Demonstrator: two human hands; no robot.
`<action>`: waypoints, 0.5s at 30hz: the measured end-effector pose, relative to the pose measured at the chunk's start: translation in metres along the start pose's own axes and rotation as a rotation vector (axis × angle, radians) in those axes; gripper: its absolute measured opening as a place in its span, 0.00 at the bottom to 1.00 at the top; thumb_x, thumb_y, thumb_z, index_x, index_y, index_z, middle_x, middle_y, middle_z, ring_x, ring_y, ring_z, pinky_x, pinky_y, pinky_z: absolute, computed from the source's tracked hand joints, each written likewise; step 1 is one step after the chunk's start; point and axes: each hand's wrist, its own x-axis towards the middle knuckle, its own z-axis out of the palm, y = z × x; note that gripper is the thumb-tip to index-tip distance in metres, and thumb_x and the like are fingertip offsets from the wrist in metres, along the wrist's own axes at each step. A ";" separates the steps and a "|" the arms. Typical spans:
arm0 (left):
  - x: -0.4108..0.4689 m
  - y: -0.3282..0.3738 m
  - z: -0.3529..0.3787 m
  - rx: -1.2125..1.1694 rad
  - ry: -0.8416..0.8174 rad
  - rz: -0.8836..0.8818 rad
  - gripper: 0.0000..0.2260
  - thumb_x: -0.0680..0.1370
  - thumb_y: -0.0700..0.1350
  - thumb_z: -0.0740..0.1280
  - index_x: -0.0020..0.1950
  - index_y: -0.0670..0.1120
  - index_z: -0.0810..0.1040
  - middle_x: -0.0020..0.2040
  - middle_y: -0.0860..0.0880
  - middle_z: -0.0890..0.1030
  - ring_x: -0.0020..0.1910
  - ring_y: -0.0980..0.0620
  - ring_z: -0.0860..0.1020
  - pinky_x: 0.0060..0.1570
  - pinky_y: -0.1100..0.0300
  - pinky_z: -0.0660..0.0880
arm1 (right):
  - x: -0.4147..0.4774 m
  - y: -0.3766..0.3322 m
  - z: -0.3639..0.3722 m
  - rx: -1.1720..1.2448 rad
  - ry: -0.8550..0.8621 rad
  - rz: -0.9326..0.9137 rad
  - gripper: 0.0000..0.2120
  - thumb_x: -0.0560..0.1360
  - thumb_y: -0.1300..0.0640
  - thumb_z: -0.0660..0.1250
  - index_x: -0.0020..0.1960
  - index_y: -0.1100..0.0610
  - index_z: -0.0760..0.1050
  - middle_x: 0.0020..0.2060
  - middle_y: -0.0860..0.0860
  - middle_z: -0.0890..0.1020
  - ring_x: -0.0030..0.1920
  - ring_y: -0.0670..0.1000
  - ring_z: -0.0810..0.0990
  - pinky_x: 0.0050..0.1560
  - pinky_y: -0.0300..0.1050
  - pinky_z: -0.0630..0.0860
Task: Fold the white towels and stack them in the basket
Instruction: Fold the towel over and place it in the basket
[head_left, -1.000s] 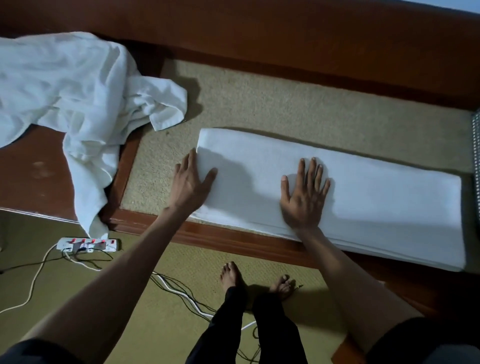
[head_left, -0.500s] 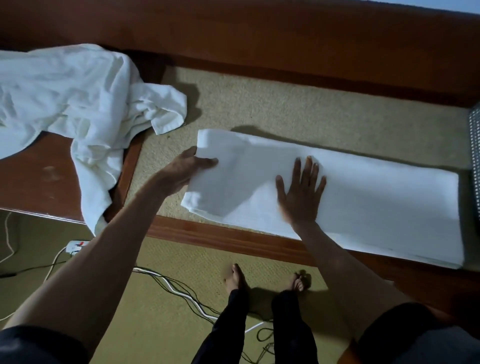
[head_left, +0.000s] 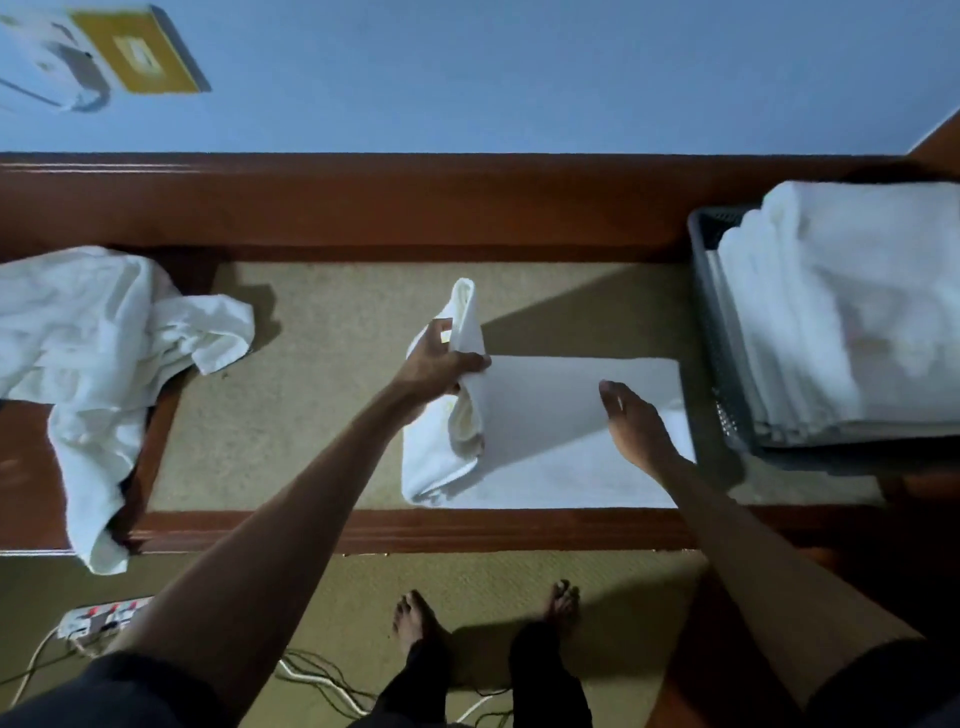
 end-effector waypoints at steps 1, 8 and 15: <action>0.003 0.004 0.025 -0.002 -0.014 0.000 0.33 0.76 0.42 0.75 0.76 0.46 0.63 0.54 0.47 0.81 0.45 0.50 0.82 0.35 0.58 0.82 | -0.002 0.006 -0.015 0.191 -0.018 0.096 0.30 0.83 0.36 0.53 0.68 0.58 0.75 0.68 0.58 0.78 0.67 0.59 0.76 0.67 0.49 0.72; 0.021 0.025 0.197 0.310 -0.052 0.047 0.35 0.75 0.49 0.74 0.77 0.53 0.61 0.64 0.44 0.78 0.56 0.40 0.81 0.55 0.43 0.82 | -0.007 0.054 -0.067 0.761 -0.026 0.415 0.33 0.84 0.36 0.47 0.58 0.62 0.79 0.52 0.59 0.85 0.45 0.56 0.84 0.52 0.55 0.80; 0.043 0.006 0.271 0.454 -0.184 0.019 0.30 0.77 0.64 0.68 0.74 0.50 0.68 0.47 0.46 0.86 0.54 0.43 0.83 0.59 0.45 0.79 | -0.010 0.080 -0.070 0.626 -0.034 0.408 0.31 0.85 0.41 0.47 0.77 0.62 0.66 0.73 0.60 0.71 0.73 0.58 0.69 0.68 0.46 0.68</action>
